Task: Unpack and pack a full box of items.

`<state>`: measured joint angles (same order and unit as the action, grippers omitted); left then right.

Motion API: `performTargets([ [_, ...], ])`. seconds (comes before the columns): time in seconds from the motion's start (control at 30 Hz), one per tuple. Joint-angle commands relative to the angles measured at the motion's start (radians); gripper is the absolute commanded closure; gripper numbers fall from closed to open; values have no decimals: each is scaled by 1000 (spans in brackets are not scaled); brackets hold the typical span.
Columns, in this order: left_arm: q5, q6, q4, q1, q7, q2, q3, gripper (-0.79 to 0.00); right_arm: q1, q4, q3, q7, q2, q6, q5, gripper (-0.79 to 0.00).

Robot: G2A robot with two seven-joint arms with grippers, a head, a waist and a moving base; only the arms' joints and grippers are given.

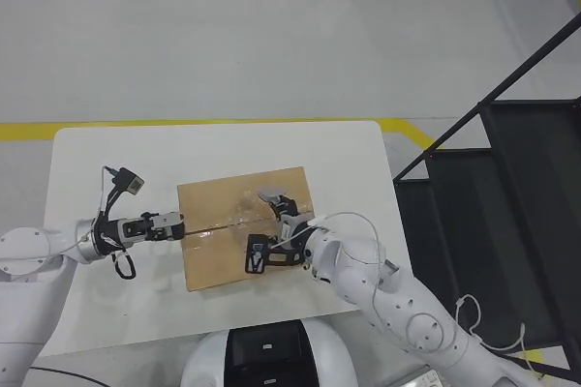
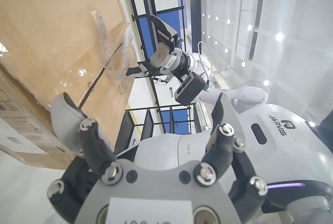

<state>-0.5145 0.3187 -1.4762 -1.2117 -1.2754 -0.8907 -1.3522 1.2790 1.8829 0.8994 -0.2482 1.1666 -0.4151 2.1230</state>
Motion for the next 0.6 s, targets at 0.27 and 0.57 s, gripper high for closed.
performTargets([
  [0.27, 2, 0, -7, -7, 2, 1, -7, -785, -9, -34, -37, 15, 18, 135, 80, -785],
  [0.57, 3, -2, -15, -11, 4, 1, -6, -785, -2, -18, -35, 53, 28, 188, 84, -785],
])
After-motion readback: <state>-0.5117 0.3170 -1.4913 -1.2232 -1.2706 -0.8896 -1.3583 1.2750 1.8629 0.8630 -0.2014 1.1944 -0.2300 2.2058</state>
